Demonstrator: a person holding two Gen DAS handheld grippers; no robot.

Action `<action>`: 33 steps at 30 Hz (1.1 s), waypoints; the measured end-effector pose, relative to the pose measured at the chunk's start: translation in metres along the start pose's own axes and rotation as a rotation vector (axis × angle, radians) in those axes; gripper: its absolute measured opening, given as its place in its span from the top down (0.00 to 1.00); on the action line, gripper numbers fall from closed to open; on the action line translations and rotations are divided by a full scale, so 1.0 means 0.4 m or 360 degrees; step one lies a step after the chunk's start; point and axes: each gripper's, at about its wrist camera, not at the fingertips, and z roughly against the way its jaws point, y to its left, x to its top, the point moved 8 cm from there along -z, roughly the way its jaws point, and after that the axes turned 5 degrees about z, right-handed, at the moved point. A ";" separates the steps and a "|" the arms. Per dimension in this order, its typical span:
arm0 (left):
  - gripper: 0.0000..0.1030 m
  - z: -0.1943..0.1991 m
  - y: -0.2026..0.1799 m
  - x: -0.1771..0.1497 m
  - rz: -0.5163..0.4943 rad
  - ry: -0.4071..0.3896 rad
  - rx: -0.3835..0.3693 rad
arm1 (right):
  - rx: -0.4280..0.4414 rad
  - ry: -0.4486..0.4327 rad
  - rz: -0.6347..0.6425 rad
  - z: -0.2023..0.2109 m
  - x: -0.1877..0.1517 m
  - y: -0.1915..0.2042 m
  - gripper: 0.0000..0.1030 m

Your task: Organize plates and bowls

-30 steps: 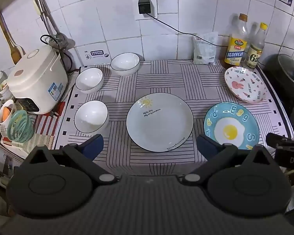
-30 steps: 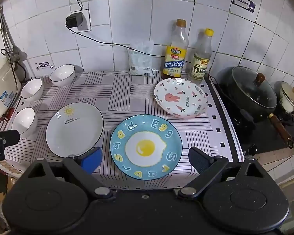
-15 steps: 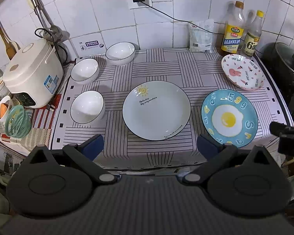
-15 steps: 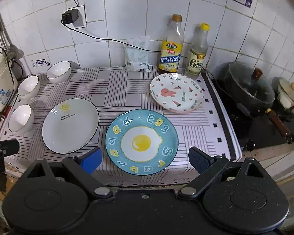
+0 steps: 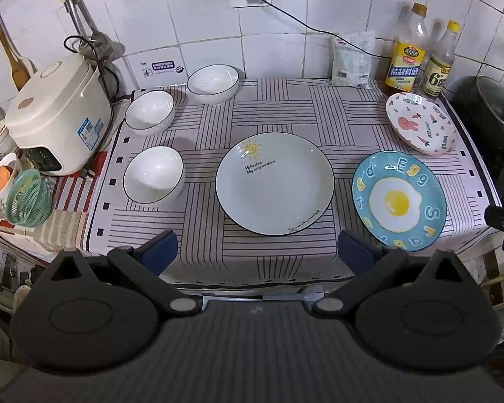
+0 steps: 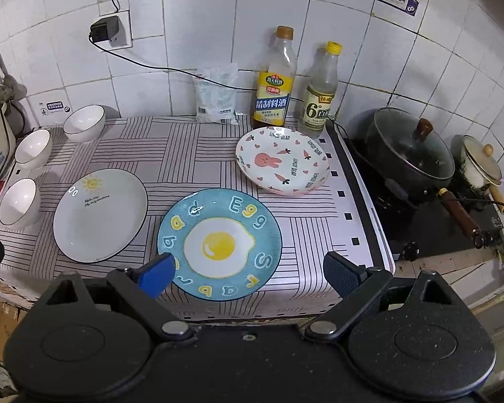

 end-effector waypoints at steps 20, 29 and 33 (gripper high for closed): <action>0.00 0.011 -0.002 -0.014 -0.0017 -0.0008 -0.0022 | 0.0007 -0.0039 0.0012 0.005 0.011 0.005 0.06; 0.02 -0.014 0.034 0.010 0.0112 -0.0055 -0.0062 | 0.0178 -0.0236 0.0044 0.017 0.023 0.043 0.06; 0.03 -0.054 0.074 0.027 0.0167 -0.0074 -0.0070 | 0.0304 -0.0512 0.0128 0.020 0.043 0.072 0.06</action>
